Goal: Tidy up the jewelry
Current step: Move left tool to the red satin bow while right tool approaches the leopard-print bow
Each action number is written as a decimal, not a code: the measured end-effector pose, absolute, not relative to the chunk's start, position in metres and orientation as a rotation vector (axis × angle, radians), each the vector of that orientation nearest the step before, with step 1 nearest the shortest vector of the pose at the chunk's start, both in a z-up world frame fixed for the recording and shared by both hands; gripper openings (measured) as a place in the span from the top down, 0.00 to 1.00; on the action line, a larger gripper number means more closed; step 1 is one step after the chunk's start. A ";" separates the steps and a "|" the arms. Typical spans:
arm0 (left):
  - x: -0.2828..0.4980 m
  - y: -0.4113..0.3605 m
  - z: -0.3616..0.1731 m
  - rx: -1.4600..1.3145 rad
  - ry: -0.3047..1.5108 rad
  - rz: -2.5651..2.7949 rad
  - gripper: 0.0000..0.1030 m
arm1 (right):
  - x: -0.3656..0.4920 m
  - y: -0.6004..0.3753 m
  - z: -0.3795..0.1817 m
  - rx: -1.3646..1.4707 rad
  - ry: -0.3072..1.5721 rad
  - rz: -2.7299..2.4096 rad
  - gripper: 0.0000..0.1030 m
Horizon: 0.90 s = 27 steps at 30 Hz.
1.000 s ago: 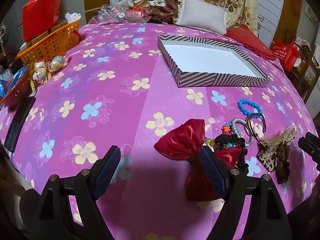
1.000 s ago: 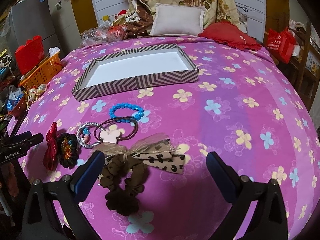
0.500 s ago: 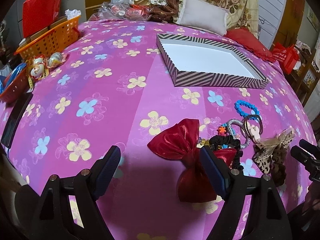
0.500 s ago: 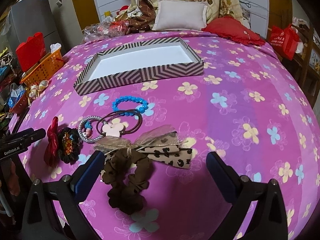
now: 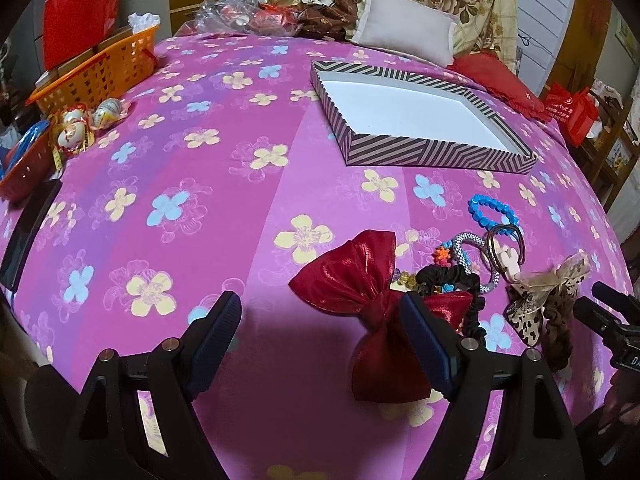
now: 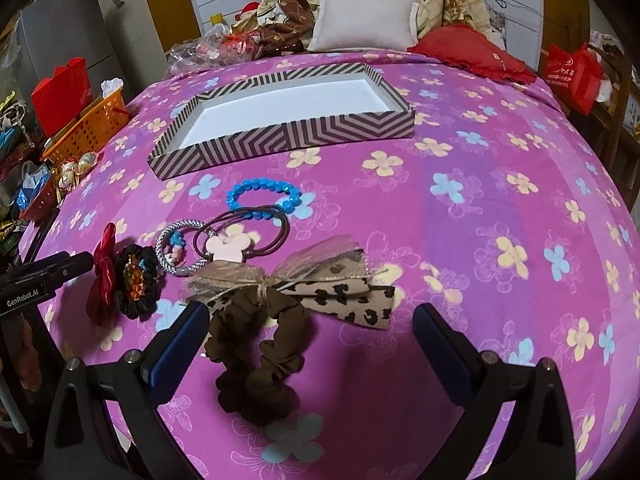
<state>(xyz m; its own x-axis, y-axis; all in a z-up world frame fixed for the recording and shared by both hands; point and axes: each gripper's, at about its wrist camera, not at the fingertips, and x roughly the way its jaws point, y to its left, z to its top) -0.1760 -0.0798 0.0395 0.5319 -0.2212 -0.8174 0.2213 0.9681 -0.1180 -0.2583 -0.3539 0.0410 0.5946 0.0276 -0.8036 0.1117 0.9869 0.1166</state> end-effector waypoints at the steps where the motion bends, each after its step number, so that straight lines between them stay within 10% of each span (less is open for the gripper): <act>1: -0.176 -0.080 0.040 0.000 0.975 -0.263 0.44 | -0.258 -0.354 0.041 0.160 0.935 -0.048 0.00; 27: -0.175 -0.077 0.036 -0.035 0.998 -0.269 0.44 | -0.255 -0.350 0.037 0.142 0.951 -0.039 0.00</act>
